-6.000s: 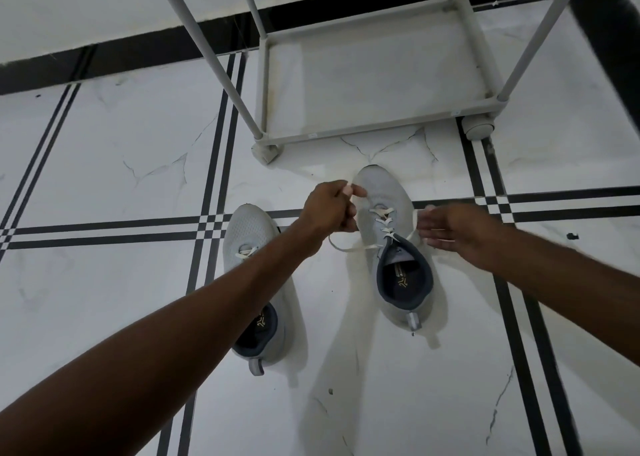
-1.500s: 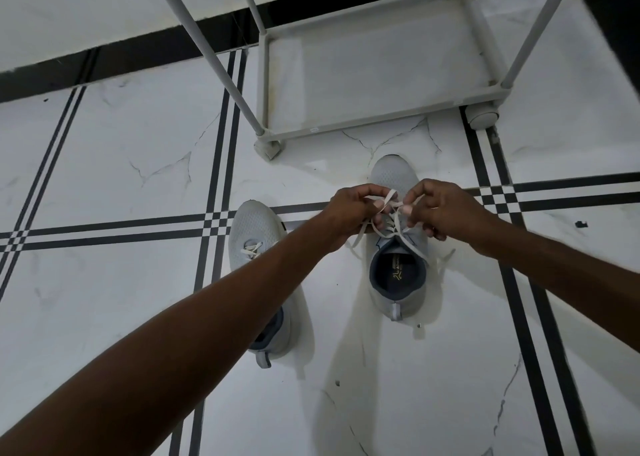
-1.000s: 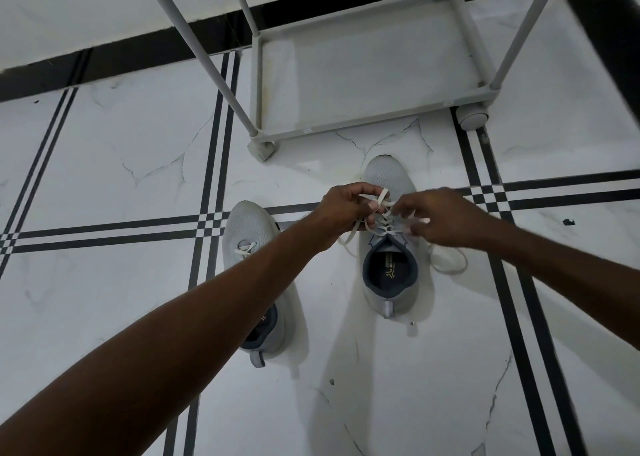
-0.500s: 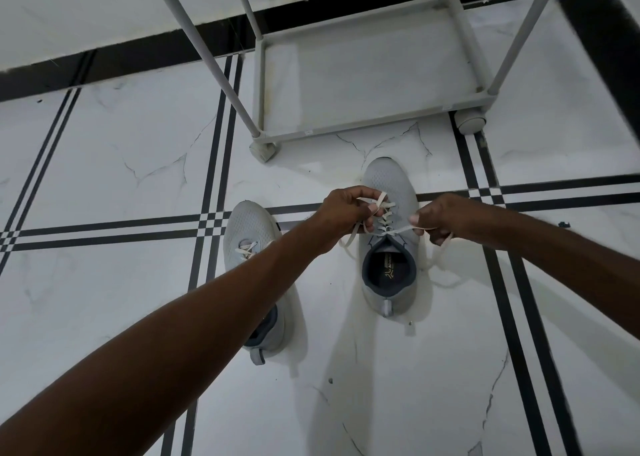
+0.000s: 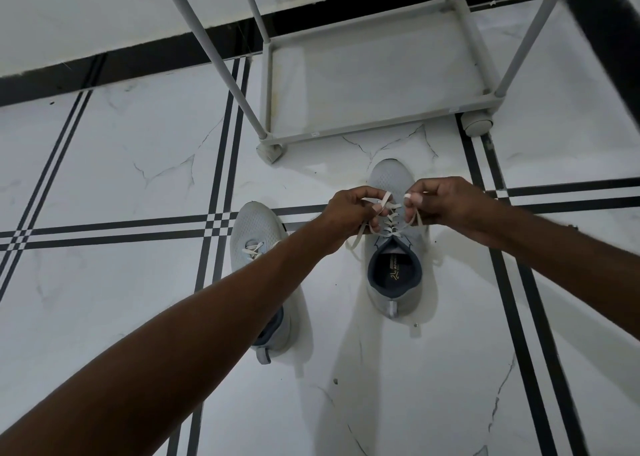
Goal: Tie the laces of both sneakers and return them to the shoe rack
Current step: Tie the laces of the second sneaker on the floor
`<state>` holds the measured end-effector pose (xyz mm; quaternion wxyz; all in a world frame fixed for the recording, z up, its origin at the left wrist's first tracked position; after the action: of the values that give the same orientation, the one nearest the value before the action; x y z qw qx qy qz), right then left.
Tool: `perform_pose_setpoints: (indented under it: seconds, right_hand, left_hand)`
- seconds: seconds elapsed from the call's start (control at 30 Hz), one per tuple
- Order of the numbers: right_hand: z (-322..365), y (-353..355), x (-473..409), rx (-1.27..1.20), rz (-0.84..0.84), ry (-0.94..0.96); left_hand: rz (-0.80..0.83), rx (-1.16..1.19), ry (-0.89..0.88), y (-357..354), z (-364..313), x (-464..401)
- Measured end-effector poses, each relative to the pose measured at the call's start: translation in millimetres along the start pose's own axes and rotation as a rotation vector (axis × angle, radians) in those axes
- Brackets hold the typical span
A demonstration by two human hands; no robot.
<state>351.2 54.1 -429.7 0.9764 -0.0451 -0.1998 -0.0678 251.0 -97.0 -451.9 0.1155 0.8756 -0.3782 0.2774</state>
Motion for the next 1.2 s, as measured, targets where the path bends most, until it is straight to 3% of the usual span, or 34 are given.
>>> perform_pose_setpoints:
  seconds: [0.2,0.43,0.57,0.73,0.97,1.07,1.2]
  right_hand:
    - [8.9,-16.0,-4.9,0.421,-0.158,0.164]
    - [11.0,-30.8,-7.8,0.635,-0.128,0.233]
    - [7.7,-29.1,-11.7,0.695,-0.165,0.236]
    - [6.2,-19.0,-14.2,0.596,-0.214,0.2]
    - [-15.5,-12.0,-14.2,0.234,-0.091,-0.044]
    - [-18.8,-6.1,-15.0,0.162,-0.094,-0.086]
    - [-23.9,-5.6,-16.6,0.081,-0.073,-0.129]
  left_hand:
    - [-0.058,-0.007,0.011,-2.7,3.5,-3.3]
    - [-0.146,0.076,0.072,-0.8,12.2,-13.4]
    - [-0.028,0.17,0.12,-8.4,11.6,-14.7]
    - [0.211,0.263,0.2,-10.5,8.6,-7.3]
    - [0.223,0.16,0.124,-11.1,10.7,-6.3]
    - [0.251,-0.087,-0.021,-5.2,1.3,-2.5]
    - [0.051,-0.801,-0.435,-6.2,-26.3,0.5]
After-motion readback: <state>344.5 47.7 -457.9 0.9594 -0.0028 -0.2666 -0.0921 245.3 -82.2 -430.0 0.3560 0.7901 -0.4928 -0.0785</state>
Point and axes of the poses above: each hand's wrist, its own x-axis away from the middle knuckle, its own y-axis out of the back of the hand, z = x × y, the point moved 5 cm from there along -x, towards the middle knuckle, and after that the axes turned 1 degree about -z, right-handed, at the moved point
